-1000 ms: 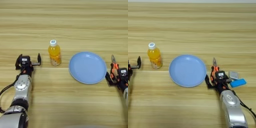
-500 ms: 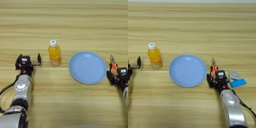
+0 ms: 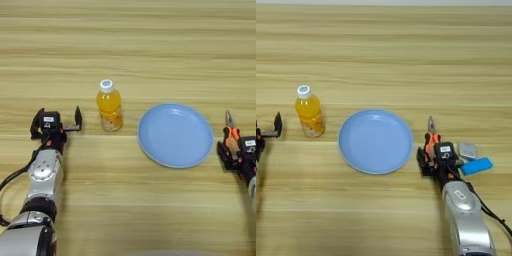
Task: Move the objects on the table
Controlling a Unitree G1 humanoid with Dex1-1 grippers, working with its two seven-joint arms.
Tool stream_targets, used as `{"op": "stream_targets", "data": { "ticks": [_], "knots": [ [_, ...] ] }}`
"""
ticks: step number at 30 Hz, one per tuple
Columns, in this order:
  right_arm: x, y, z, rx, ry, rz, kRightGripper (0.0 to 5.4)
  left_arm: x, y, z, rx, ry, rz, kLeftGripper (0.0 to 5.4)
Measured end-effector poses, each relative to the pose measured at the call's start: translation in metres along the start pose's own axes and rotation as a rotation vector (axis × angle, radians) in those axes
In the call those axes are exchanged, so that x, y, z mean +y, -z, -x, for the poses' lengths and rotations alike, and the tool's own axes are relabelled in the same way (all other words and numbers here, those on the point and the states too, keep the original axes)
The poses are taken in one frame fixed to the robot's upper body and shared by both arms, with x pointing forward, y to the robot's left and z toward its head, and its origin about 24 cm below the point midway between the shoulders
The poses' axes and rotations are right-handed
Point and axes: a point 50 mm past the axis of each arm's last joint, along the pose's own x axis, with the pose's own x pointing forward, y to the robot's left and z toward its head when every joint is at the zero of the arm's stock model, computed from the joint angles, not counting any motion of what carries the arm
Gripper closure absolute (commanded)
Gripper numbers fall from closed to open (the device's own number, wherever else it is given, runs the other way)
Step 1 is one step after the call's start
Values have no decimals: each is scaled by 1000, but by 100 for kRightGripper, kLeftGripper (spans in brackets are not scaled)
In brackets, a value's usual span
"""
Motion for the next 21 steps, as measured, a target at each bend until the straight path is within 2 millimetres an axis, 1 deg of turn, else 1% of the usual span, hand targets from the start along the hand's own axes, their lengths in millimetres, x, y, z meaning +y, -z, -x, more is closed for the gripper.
{"op": "stream_targets", "data": {
  "ticks": [7, 10, 17, 21],
  "knots": [
    [-6, -4, 5, -9, 42, 5, 191, 0, 0, 0, 0, 0, 0, 0],
    [-7, -13, 6, -44, 47, 9, 192, 0, 0, 0, 0, 0, 0, 0],
    [-7, -26, 9, -89, 50, 21, 193, 0, 0, 0, 0, -1, 0, 0],
    [-4, -41, 12, -144, 45, 38, 193, 0, 0, 0, -1, -1, 0, 0]
  ]
}}
